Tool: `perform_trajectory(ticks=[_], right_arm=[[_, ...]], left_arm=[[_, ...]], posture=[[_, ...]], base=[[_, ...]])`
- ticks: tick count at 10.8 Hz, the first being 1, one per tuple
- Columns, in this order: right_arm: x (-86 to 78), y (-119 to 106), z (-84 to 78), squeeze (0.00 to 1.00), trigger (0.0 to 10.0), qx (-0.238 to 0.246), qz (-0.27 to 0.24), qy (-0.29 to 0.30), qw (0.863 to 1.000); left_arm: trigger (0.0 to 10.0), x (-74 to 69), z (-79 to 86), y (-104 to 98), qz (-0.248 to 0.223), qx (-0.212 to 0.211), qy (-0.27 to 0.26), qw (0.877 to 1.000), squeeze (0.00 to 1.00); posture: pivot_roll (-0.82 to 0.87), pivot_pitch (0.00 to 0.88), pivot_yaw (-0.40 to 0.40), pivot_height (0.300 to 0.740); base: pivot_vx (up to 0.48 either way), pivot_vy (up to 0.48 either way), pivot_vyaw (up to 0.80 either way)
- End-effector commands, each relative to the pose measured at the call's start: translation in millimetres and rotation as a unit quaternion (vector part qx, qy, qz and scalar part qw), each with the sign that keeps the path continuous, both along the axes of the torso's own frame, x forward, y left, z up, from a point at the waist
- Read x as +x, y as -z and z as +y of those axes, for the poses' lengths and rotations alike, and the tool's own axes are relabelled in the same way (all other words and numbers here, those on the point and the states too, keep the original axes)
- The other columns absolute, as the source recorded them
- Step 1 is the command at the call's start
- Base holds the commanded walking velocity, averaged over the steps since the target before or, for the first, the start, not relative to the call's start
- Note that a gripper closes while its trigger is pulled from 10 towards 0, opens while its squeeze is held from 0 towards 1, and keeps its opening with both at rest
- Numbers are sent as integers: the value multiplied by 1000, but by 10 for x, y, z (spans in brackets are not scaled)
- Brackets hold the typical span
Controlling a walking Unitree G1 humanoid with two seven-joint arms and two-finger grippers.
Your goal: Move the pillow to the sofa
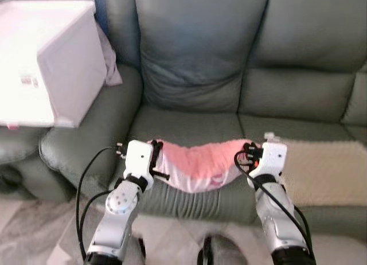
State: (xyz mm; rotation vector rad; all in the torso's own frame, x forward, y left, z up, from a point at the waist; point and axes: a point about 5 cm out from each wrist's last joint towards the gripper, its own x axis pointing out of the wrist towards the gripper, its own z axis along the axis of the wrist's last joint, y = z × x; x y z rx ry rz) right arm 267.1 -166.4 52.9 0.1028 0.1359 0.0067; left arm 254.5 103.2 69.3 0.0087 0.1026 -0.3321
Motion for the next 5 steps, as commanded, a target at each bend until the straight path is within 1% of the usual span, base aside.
perform_trajectory(ticks=[1,3,5], right_arm=[[27,-69,11,0,10000,2,-16,-6,1000],[40,-82,14,0,10000,1,-18,-5,1000],[44,-82,8,0,10000,-1,-19,-3,1000]], left_arm=[[10000,13,-20,-66,-14,-5,8,1000,0],[10000,25,-10,-121,-25,-13,9,1000,0],[10000,31,-5,-126,-26,-11,10,1000,0]], posture=[[13,0,-29,632],[13,0,-26,632],[12,0,-23,632]], base=[[0,0,0],[0,0,0],[0,0,0]])
